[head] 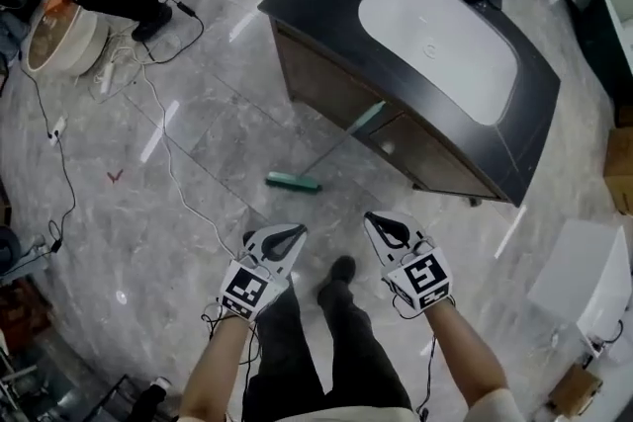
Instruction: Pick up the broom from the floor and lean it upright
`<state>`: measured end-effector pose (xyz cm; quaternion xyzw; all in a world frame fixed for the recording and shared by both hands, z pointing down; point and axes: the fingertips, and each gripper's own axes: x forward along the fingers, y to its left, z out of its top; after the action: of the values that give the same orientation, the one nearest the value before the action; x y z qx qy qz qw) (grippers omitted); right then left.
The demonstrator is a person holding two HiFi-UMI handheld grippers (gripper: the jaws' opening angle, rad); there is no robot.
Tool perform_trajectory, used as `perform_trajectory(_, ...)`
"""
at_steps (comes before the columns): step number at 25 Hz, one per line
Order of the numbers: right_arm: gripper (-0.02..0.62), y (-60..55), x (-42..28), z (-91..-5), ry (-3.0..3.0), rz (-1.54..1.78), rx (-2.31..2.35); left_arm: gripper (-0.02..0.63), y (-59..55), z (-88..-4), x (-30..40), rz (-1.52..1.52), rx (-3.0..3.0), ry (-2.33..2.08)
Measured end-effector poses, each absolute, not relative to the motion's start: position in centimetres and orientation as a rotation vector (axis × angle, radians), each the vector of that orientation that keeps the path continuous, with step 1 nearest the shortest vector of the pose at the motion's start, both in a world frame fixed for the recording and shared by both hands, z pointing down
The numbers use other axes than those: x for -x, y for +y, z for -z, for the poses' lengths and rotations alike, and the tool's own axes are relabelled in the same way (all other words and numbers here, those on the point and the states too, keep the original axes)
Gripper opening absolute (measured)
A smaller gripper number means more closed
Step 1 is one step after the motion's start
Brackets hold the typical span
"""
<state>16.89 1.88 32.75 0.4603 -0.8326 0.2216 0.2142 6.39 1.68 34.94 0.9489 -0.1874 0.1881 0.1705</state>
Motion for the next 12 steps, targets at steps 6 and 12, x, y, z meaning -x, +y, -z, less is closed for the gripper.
perform_trajectory(6, -0.002, 8.1, -17.1, -19.3, -2.318, -0.629, -1.289, 0.011, 7.3, -21.0, -3.8, -0.513, -2.605, -0.723)
perform_trajectory(12, -0.002, 13.3, -16.1, -9.1, -2.356, -0.563, -1.322, 0.011, 13.1, -9.9, -1.0, -0.504, -2.619, -0.784)
